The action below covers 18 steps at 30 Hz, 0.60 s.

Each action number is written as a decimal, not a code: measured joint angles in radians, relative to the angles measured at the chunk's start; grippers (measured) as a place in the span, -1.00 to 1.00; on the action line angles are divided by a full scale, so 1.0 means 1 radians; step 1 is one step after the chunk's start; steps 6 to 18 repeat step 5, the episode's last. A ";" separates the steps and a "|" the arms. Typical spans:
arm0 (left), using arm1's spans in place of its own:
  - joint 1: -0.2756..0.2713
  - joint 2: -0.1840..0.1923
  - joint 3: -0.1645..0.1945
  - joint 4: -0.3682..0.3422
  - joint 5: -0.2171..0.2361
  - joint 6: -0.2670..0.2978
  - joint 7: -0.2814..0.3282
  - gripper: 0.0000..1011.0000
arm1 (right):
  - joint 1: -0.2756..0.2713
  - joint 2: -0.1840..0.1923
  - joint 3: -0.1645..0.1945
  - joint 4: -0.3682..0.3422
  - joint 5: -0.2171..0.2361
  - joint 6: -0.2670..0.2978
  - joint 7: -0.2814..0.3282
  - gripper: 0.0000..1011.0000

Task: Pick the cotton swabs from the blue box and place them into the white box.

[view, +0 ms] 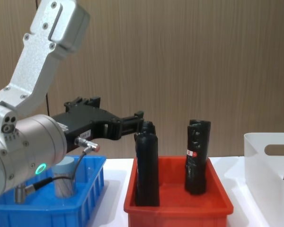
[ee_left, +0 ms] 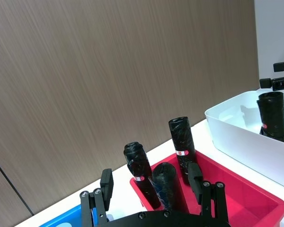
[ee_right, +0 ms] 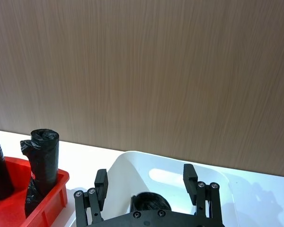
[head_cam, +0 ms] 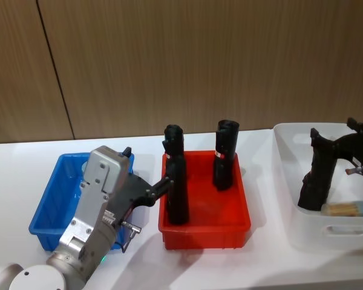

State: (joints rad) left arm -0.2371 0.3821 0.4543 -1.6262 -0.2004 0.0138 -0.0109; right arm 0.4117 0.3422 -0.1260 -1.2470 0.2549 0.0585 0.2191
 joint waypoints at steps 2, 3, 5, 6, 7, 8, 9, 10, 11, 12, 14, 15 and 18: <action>0.000 0.000 0.000 0.000 0.000 0.000 0.000 0.99 | -0.001 0.000 0.000 -0.001 0.001 -0.001 0.000 0.98; 0.000 0.000 0.000 0.000 0.000 0.000 0.000 0.99 | -0.001 0.000 0.001 -0.001 0.001 -0.002 -0.001 0.98; 0.000 0.000 0.000 0.000 0.000 0.000 0.000 0.99 | -0.002 0.000 0.001 -0.002 0.002 -0.003 -0.001 0.98; 0.000 0.000 0.000 0.000 0.000 0.000 0.000 0.99 | -0.002 0.000 0.001 -0.002 0.002 -0.003 -0.001 0.98; 0.000 0.000 0.000 0.000 0.000 0.000 0.000 0.99 | -0.002 0.000 0.001 -0.002 0.002 -0.003 -0.001 0.98; 0.000 0.000 0.000 0.000 0.000 0.000 0.000 0.99 | -0.002 0.000 0.001 -0.002 0.002 -0.003 -0.001 0.98; 0.000 0.000 0.000 0.000 0.000 0.000 0.000 0.99 | -0.002 0.000 0.001 -0.002 0.002 -0.003 -0.001 0.98; 0.000 0.000 0.000 0.000 0.000 0.000 0.000 0.99 | -0.002 0.000 0.001 -0.002 0.002 -0.003 -0.001 0.98; 0.000 0.000 0.000 0.000 0.000 0.000 0.000 0.99 | -0.002 0.000 0.001 -0.002 0.002 -0.003 -0.001 0.98; 0.000 0.000 0.000 0.000 0.000 0.000 0.000 0.99 | -0.002 0.000 0.001 -0.002 0.002 -0.003 -0.001 0.98; 0.000 0.000 0.000 0.000 0.000 0.000 0.000 0.99 | -0.002 0.000 0.001 -0.002 0.002 -0.003 -0.001 0.98; 0.000 0.000 0.000 0.000 0.000 0.000 0.000 0.99 | -0.002 0.000 0.001 -0.002 0.002 -0.003 -0.001 0.98; 0.000 0.000 0.000 0.000 0.000 0.000 0.000 0.99 | -0.002 0.000 0.001 -0.002 0.002 -0.003 -0.001 0.98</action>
